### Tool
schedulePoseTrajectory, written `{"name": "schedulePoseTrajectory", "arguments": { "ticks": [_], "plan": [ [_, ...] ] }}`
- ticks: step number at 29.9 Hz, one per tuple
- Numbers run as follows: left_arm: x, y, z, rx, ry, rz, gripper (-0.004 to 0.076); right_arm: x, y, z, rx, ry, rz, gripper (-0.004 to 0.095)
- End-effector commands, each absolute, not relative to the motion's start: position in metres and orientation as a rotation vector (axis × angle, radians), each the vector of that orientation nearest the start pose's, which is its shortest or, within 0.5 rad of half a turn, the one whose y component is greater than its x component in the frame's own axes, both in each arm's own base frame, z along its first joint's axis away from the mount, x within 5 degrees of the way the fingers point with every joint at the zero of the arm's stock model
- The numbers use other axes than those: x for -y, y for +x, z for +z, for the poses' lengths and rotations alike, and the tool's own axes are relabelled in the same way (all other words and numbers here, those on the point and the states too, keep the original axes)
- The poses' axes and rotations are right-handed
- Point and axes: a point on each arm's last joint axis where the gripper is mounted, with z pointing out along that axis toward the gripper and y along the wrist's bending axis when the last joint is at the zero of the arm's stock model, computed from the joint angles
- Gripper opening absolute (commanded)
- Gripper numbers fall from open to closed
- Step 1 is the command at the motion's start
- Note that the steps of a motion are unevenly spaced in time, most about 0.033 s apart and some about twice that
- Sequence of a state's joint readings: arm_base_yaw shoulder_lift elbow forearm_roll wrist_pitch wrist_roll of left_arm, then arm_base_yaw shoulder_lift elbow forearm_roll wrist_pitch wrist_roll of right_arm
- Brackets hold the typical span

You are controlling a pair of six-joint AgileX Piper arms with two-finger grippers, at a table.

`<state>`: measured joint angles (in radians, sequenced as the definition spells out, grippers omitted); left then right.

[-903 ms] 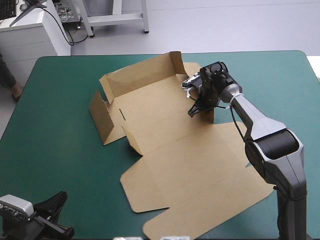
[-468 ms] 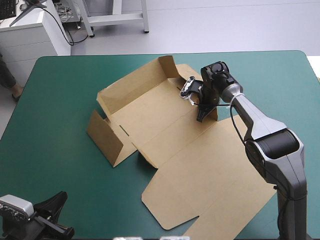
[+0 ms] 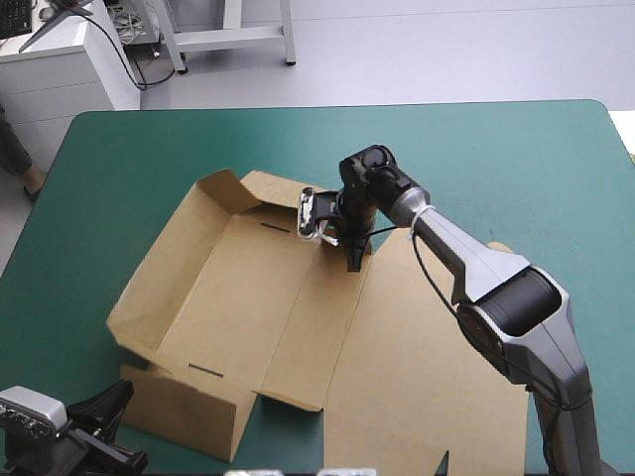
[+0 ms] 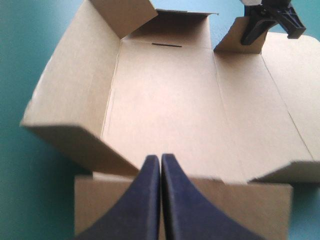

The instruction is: Fold the box

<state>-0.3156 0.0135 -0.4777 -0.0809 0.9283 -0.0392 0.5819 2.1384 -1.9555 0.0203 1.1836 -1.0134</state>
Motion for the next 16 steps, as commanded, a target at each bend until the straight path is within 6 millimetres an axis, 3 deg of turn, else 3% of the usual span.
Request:
{"name": "schedulePoseTrajectory", "arguments": {
  "ticks": [1, 6, 11, 16],
  "plan": [
    [0.009, 0.005, 0.295, -1.863, 0.253, -0.357, -0.0008, -0.274, 0.364, 0.287, -1.823, -2.065, -0.049, -0.0019],
    [0.009, 0.005, 0.295, -1.863, 0.253, -0.357, -0.0008, -0.285, 0.355, 0.287, -1.731, -2.159, -0.067, -0.0019],
    [0.009, 0.005, 0.295, -1.863, 0.253, -0.357, -0.0008, -0.273, 0.373, 0.29, -1.714, -2.083, -0.227, -0.0019],
    [0.009, 0.005, 0.295, -1.864, 0.247, -0.362, -0.0008, -0.26, 0.386, 0.292, -1.732, -2.017, -0.245, -0.0019]
  ]
}}
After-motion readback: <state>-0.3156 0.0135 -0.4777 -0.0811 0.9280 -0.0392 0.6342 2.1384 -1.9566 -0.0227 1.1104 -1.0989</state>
